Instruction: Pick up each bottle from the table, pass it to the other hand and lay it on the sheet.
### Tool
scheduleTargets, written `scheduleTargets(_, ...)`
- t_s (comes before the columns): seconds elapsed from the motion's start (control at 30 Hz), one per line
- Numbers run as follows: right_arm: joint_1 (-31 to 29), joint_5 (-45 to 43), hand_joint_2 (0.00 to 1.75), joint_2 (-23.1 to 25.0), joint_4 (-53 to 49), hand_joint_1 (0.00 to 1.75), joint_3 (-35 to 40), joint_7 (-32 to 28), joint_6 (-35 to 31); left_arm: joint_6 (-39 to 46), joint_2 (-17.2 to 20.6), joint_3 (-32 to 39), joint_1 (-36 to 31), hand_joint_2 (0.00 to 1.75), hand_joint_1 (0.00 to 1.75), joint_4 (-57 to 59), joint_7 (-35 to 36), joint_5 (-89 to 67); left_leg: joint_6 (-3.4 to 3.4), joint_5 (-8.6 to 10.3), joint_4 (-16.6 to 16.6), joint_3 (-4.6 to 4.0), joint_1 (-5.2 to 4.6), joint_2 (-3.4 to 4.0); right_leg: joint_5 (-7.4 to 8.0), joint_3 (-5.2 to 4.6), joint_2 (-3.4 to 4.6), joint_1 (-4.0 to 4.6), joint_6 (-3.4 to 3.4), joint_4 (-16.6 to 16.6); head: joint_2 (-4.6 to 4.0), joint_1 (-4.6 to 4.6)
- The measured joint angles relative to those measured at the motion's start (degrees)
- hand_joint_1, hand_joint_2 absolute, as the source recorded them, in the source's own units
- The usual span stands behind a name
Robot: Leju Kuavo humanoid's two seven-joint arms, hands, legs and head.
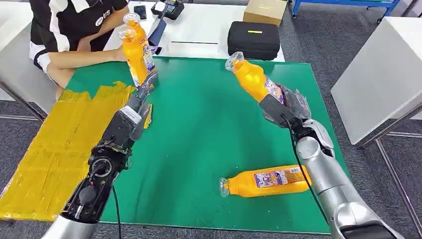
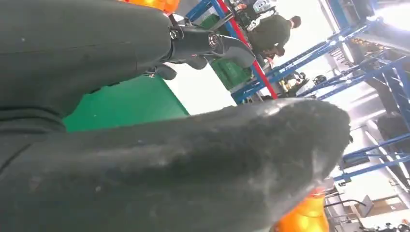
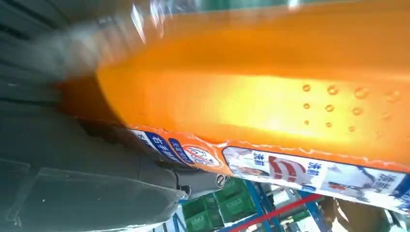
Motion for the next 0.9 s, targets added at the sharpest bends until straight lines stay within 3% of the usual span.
scheduleTargets(0.1,0.2,-2.2,1.75,0.6,-0.4,1.75,-1.0,-1.2,0.6,-0.9,0.0,-0.2,-0.5,0.00,0.00,0.4,0.4,1.6,0.00,0.00,0.0,-0.02,-0.01,-0.01,0.00,0.00,0.00,0.00,0.00,0.0,0.00,0.00)
scheduleTargets(0.4,0.3,-17.6,1.75,3.4,-0.4,1.75,-2.4,-6.3,8.4,-13.7,-0.7,-0.3,-2.9,0.00,0.00,2.4,6.2,23.1,0.00,0.00,0.0,-0.03,0.00,0.00,0.00,-0.04,0.01,0.00,0.00,0.0,0.00,0.00)
scheduleTargets(0.43,0.3,-18.0,1.75,3.7,-0.3,1.75,-2.4,-6.4,8.4,-13.8,-0.8,-0.4,-3.3,1.75,0.00,2.6,6.5,24.0,0.00,0.00,0.0,-0.03,0.00,0.00,0.00,-0.04,0.01,0.00,0.00,0.0,0.00,0.00)
scheduleTargets(0.73,-0.6,-25.1,1.75,6.4,1.1,1.75,1.0,-7.8,12.4,-11.4,-2.2,-1.1,-8.1,1.75,0.00,4.5,13.7,40.8,-0.01,0.05,0.0,-0.07,0.00,-0.01,0.03,-0.06,0.03,0.01,0.00,0.0,0.00,0.00)
scheduleTargets(0.9,-1.0,-26.3,1.75,7.6,1.9,1.75,3.7,-8.2,12.3,-10.5,-2.2,-2.1,-9.3,1.75,0.00,4.8,14.4,42.3,-0.02,0.07,0.0,-0.09,0.05,-0.03,0.02,-0.06,-0.02,0.03,0.00,0.0,0.00,0.00)
